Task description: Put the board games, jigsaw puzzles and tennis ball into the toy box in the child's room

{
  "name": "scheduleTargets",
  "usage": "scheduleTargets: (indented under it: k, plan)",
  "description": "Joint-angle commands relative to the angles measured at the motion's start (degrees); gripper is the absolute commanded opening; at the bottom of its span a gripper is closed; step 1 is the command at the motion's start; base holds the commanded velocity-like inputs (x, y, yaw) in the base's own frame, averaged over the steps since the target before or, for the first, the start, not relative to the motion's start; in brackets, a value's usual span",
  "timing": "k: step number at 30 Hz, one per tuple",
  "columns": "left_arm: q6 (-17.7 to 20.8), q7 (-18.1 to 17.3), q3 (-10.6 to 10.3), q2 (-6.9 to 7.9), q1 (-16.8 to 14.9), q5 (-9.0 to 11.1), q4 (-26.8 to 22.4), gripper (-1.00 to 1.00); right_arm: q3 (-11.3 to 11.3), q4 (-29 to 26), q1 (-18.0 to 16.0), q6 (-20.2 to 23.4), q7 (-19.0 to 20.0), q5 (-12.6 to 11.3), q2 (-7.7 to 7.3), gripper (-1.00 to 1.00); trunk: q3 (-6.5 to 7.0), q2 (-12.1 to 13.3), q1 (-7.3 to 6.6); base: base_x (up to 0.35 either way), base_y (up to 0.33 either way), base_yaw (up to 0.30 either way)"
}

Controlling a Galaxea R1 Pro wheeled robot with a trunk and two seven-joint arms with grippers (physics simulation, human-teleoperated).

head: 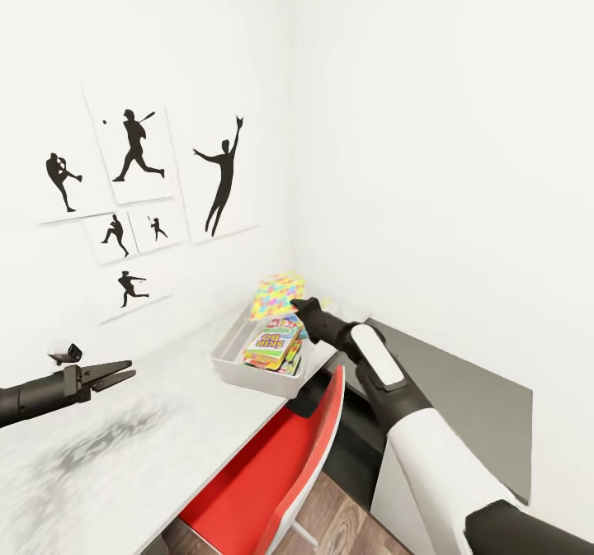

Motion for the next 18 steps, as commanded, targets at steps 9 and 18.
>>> scheduleTargets:
  k: [9,18]
  plan:
    - [0.60,-0.29,0.08,0.10,-0.05,0.00,0.00,1.00,0.64,7.31,-3.05,-2.81,-0.47,-0.51,0.00,-1.00,-0.14,-0.15,0.04,0.000,0.000,0.000]
    - [0.60,-0.30,0.11,0.17,-0.05,0.00,0.00,1.00,0.70,7.92,-3.41,-2.82,-0.39,-0.58,0.00,-1.00,-0.14,-0.15,0.04,0.016,0.000,0.000]
